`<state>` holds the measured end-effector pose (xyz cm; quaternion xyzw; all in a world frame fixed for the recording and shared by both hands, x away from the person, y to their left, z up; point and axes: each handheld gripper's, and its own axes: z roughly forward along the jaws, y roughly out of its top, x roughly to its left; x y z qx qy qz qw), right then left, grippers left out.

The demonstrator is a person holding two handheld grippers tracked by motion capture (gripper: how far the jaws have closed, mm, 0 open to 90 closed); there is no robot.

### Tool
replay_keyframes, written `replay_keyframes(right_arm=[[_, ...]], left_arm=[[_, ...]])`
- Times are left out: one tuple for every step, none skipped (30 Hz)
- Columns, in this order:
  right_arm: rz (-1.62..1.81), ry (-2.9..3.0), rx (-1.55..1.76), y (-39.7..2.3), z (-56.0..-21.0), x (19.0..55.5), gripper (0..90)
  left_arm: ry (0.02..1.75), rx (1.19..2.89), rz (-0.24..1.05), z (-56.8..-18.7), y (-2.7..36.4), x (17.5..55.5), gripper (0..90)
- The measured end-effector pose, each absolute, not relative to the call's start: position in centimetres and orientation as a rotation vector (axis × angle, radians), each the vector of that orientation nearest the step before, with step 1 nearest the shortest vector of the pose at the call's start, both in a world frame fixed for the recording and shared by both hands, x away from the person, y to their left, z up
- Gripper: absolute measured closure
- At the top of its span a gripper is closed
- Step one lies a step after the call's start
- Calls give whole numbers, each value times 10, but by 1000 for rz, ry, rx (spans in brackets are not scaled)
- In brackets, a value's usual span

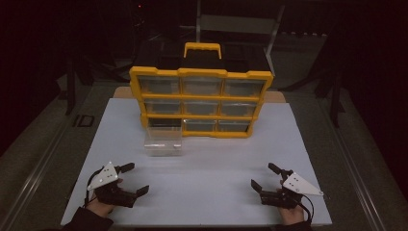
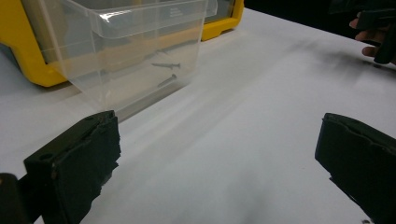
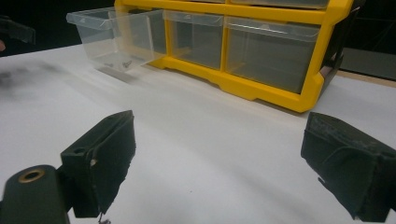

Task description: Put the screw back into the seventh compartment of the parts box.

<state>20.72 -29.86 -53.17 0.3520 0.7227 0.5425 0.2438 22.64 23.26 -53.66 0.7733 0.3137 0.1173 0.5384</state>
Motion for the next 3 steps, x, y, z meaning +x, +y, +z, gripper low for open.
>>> replay_keyframes(right_arm=[[1481, 1975, 960, -299, -532, 207, 100], [1479, 1976, 961, -298, -532, 207, 101], [1479, 1976, 961, -298, -532, 207, 101]], left_arm=[[745, 1840, 280, -537, 232, 226, 0], [745, 1843, 282, -537, 232, 226, 0], [744, 1843, 282, -537, 232, 226, 0]])
